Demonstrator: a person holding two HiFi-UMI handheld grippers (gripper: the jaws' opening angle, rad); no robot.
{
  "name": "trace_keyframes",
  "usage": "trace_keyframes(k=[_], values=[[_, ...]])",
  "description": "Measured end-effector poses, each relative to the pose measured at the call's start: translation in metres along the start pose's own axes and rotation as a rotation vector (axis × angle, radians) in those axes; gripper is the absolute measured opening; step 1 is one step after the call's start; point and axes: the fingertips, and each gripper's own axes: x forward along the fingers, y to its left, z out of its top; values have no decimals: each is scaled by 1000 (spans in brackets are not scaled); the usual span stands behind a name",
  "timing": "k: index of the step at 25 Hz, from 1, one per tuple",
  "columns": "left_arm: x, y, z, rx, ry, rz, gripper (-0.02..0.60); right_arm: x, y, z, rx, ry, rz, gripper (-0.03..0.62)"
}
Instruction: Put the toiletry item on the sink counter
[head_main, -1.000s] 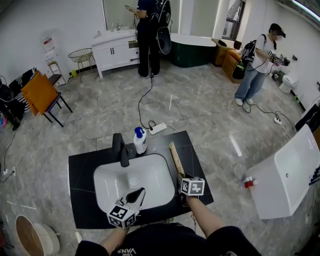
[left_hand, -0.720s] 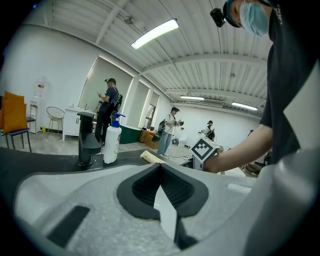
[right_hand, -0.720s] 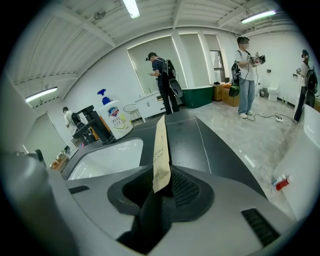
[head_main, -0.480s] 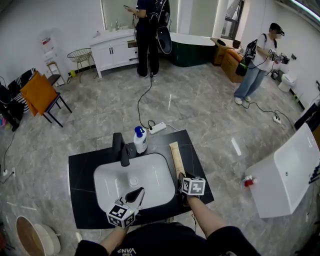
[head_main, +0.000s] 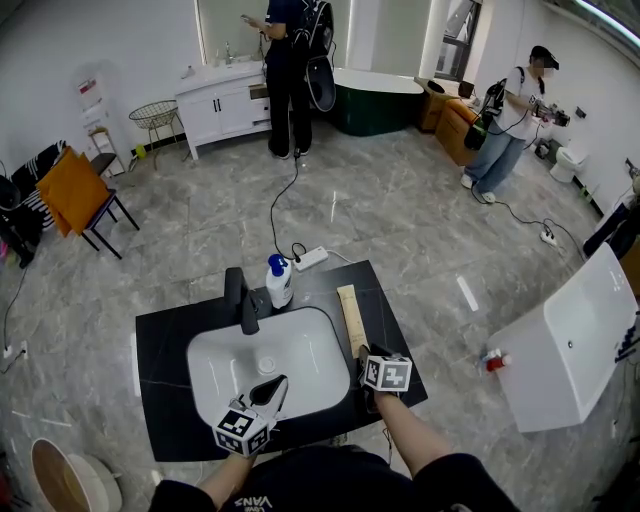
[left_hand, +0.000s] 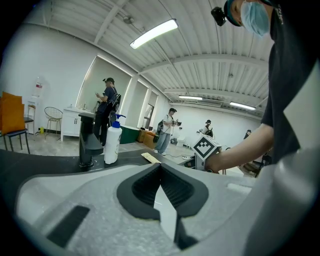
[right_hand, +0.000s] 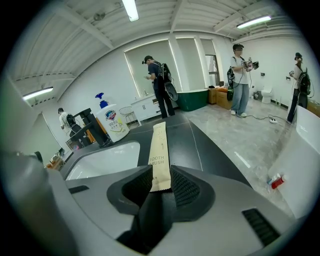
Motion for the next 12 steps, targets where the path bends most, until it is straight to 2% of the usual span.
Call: trace_keyframes(k=[5, 12], values=[[-4, -1, 1, 8, 3, -27, 6, -15, 3, 4, 14, -43, -30, 104], [-13, -4, 3, 29, 6, -84, 6, -50, 12, 17, 33, -165, -73, 6]])
